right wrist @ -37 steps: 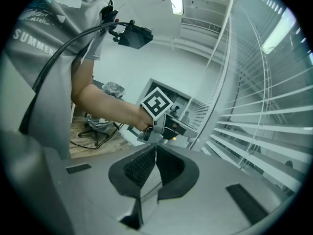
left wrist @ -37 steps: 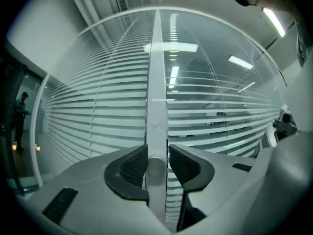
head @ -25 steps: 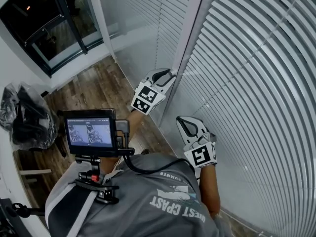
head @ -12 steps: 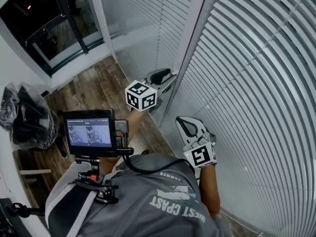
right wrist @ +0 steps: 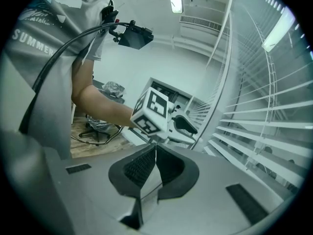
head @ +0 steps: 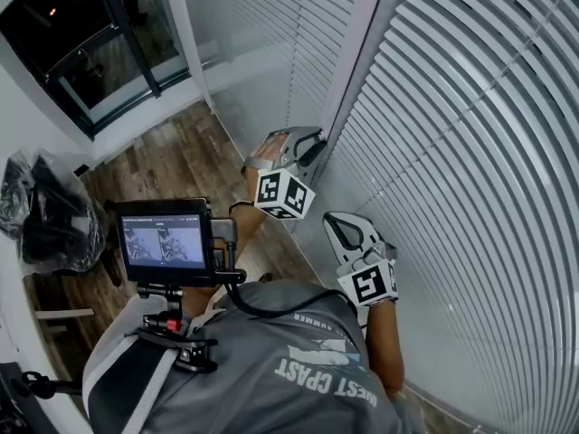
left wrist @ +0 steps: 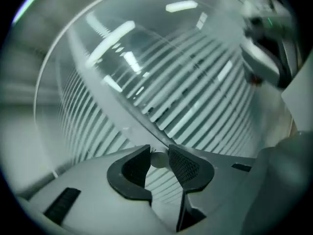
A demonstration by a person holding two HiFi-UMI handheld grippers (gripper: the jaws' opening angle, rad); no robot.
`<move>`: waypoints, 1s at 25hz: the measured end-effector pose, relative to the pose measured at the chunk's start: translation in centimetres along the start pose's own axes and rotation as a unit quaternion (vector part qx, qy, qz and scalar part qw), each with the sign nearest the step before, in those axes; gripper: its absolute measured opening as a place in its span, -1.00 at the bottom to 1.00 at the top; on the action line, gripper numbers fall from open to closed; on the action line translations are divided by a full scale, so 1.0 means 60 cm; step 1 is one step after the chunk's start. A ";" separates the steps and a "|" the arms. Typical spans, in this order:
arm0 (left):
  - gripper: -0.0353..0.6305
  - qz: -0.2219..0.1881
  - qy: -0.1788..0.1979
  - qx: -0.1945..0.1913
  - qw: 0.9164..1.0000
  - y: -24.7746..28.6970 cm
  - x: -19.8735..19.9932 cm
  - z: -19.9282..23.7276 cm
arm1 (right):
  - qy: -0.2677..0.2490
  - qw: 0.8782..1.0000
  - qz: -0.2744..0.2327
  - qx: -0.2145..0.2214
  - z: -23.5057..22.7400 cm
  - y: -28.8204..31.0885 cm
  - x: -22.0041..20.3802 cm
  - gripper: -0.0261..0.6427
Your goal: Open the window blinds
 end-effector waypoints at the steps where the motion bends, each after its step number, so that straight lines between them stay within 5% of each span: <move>1: -0.52 0.014 0.061 0.011 0.998 0.002 0.001 -0.006 | -0.001 1.000 0.001 0.000 0.000 0.000 0.000 -0.91; 3: -0.52 0.010 0.057 0.004 0.998 0.004 0.000 -0.009 | -0.002 1.000 0.004 0.001 -0.001 -0.001 0.000 -0.91; 5: -0.52 -0.020 -0.049 -0.021 0.998 0.004 -0.002 -0.003 | -0.002 1.000 0.005 0.002 -0.001 -0.001 -0.001 -0.91; 6: -0.52 -0.044 -0.133 -0.037 0.989 0.002 -0.002 0.002 | -0.001 1.000 0.004 0.002 -0.001 -0.001 -0.001 -0.91; 7: -0.52 -0.073 -0.231 -0.054 0.969 -0.002 -0.002 0.010 | -0.001 1.000 0.004 0.002 -0.001 -0.002 -0.001 -0.91; 8: -0.49 -0.099 -0.327 -0.070 0.937 -0.005 -0.003 0.019 | -0.001 1.000 0.004 0.001 -0.001 -0.003 -0.001 -0.91; 9: -0.48 -0.117 -0.403 -0.083 0.904 -0.008 -0.006 0.026 | -0.002 1.000 0.005 0.000 -0.002 -0.004 -0.002 -0.91; 10: -0.48 -0.124 -0.449 -0.092 0.880 -0.008 -0.010 0.029 | -0.002 1.000 0.006 -0.002 -0.003 -0.005 -0.002 -0.91; 11: -0.48 -0.123 -0.469 -0.097 0.869 -0.006 -0.015 0.029 | -0.002 1.000 0.007 -0.003 -0.004 -0.006 -0.003 -0.91; 12: -0.48 -0.119 -0.472 -0.098 0.868 -0.004 -0.018 0.027 | -0.002 1.000 0.007 -0.004 -0.004 -0.006 -0.003 -0.91; 16: -0.51 -0.114 -0.468 -0.092 0.871 -0.001 -0.019 0.024 | -0.001 1.000 0.010 -0.001 -0.002 -0.007 -0.002 -0.91; 17: -0.51 -0.113 -0.458 -0.090 0.877 -0.001 -0.017 0.024 | -0.001 1.000 0.011 -0.001 -0.002 -0.008 -0.001 -0.91; 18: -0.52 -0.106 -0.429 -0.085 0.893 -0.001 -0.015 0.022 | -0.001 1.000 0.010 -0.001 -0.003 -0.008 0.000 -0.91; 19: -0.52 -0.092 -0.369 -0.073 0.922 0.000 -0.011 0.019 | -0.001 1.000 0.008 -0.001 -0.004 -0.009 0.002 -0.91; 21: -0.52 -0.039 -0.155 -0.030 0.987 0.003 -0.003 0.006 | -0.001 1.000 -0.001 -0.002 -0.010 -0.009 0.010 -0.91; 22: -0.52 -0.010 -0.036 -0.006 0.999 0.005 0.002 -0.003 | 0.000 1.000 -0.007 -0.004 -0.015 -0.010 0.016 -0.91; 23: -0.52 0.010 0.051 0.012 0.999 0.008 0.005 -0.010 | 0.003 1.000 -0.014 -0.008 -0.022 -0.010 0.023 -0.91; 24: -0.52 0.016 0.087 0.019 0.996 0.009 0.006 -0.014 | 0.006 1.000 -0.022 -0.014 -0.031 -0.010 0.030 -0.91; 25: -0.52 0.012 0.082 0.017 0.996 0.010 0.006 -0.015 | 0.011 0.999 -0.029 -0.023 -0.041 -0.010 0.038 -0.91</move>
Point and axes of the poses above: the fingertips, and each gripper's own axes: y forward along the fingers, z to its left, x out of its top, the point moved 1 cm from there along -y, backward along the fingers, and after that the axes turned 1 degree about -y, right-handed, at the moved point
